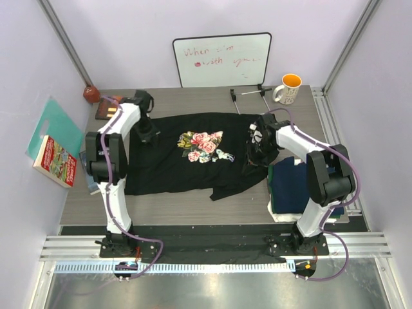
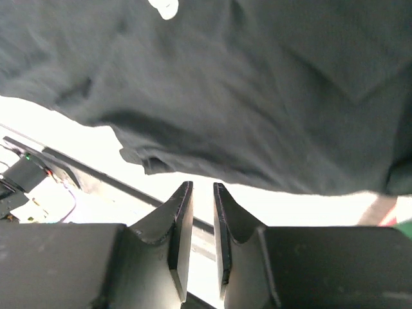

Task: Fold and stack the t-shirts

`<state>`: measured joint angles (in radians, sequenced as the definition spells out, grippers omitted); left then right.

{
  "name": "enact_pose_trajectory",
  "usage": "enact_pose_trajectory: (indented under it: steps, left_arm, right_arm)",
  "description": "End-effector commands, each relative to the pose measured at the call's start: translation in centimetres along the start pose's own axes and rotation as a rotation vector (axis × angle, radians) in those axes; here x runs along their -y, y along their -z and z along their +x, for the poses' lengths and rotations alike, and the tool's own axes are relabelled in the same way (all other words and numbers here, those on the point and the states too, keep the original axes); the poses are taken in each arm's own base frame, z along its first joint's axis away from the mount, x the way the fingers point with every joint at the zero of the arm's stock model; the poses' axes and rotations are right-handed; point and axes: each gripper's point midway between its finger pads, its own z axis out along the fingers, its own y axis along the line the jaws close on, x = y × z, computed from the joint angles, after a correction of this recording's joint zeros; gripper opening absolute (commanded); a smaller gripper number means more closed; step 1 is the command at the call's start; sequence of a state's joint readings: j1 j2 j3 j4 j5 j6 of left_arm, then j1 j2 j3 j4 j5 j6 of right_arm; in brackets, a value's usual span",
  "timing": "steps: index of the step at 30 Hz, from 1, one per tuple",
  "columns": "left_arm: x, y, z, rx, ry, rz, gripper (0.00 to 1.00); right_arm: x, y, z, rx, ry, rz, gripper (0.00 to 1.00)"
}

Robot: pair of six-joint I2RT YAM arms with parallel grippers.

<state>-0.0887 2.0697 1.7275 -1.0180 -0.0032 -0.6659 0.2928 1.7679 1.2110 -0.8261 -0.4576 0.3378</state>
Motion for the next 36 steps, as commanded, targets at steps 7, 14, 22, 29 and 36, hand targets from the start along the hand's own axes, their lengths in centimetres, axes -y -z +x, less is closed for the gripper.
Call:
enact_pose_trajectory:
  steps: [7,14,22,29,36]
  left_arm:
    - [2.3,-5.1,2.4,-0.061,-0.033,-0.014,0.12]
    - [1.1,-6.7,2.6,-0.071,-0.046,-0.076,0.12]
    - [0.8,-7.4,2.2,-0.081,-0.05,-0.098,0.11]
    - [1.3,-7.0,1.9,-0.078,-0.052,-0.082,0.11]
    - [1.2,-6.9,2.6,-0.109,-0.058,-0.079,0.11]
  right_arm:
    - [0.8,0.8,3.5,-0.056,0.001,0.077,0.27]
    - [2.1,-0.6,4.5,-0.133,0.02,0.18,0.27]
    - [2.0,-2.5,3.5,-0.164,0.039,0.202,0.28]
    - [0.7,-2.1,0.1,-0.073,0.093,0.193,0.34]
    - [0.9,-4.5,-1.1,-0.102,0.084,0.181,0.35]
